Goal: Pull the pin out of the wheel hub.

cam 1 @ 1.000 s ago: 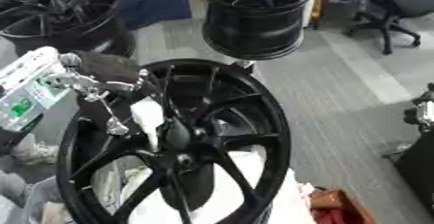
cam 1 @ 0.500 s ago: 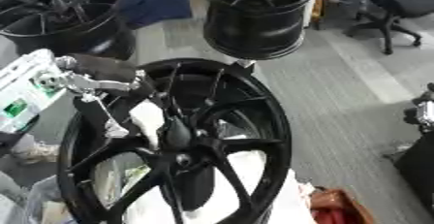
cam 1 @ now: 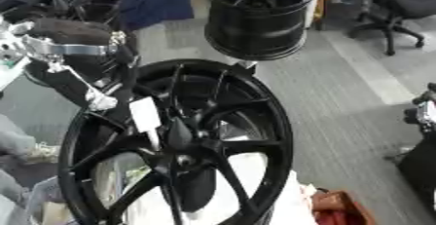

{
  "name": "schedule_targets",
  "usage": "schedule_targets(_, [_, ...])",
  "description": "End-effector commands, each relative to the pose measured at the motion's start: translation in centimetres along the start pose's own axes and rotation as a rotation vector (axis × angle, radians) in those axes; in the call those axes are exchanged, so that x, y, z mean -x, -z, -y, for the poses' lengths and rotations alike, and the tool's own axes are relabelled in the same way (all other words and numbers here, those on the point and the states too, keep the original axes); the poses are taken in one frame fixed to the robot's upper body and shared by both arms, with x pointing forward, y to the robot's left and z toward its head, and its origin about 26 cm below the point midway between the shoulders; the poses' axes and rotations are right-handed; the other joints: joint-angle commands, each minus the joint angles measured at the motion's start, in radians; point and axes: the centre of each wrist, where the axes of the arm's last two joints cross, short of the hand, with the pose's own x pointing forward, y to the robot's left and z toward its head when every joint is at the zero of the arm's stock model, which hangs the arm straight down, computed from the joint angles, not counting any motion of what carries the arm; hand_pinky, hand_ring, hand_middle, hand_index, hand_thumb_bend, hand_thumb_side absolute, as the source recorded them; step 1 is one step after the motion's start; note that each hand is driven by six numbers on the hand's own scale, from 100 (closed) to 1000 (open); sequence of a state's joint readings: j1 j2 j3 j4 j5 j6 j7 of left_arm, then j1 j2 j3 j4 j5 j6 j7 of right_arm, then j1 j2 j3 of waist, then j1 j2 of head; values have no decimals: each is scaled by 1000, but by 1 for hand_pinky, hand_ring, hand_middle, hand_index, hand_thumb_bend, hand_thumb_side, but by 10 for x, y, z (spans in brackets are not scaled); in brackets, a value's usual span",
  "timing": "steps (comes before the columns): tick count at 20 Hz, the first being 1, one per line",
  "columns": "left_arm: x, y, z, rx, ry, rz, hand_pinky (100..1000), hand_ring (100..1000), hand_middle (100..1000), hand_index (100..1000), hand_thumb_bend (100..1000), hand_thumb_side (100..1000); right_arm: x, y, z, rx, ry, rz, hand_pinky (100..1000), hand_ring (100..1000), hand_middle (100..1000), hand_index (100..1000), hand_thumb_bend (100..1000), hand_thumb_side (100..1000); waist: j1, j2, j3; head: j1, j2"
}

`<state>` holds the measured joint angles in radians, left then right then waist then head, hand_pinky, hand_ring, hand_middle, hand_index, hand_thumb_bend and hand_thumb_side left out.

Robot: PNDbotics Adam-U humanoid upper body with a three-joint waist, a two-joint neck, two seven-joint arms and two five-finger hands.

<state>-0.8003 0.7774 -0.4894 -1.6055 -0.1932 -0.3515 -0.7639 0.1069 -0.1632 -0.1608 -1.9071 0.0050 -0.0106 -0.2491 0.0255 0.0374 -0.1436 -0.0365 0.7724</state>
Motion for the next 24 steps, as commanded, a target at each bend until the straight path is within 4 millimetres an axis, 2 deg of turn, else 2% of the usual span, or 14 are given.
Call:
schedule_targets(1, [-1,-8,-5,166,139,64,634,521,655,737,256,190,-4,3,3,-2,-4,19,581,562,574,791,100,407,-2,-9,0,-1,-2])
schedule_targets(4, [4,0,8,231,157,59,655,561,748,812,302,189,-4,3,3,-5,-4,20,581,562,574,791,100,407,-2,-9,-2,0,-2])
schedule_targets(10, [14,14,27,314,195,84,664,580,775,838,312,195,-4,3,3,-9,-3,20,581,562,573,791,100,407,-2,-8,-3,0,-2])
schedule_targets(17, [21,29,40,363,222,112,668,587,786,848,275,190,-4,3,2,-13,0,20,581,562,573,791,100,407,-3,-8,-5,0,-2])
schedule_targets(22, [25,34,45,369,218,122,656,568,721,795,182,195,-4,4,2,-12,1,21,581,562,573,791,100,408,-2,-8,-8,-1,-2])
schedule_targets(24, [26,35,44,359,207,121,643,541,622,720,100,205,-4,4,2,-12,2,21,581,563,573,791,100,408,-2,-7,-8,-2,-2])
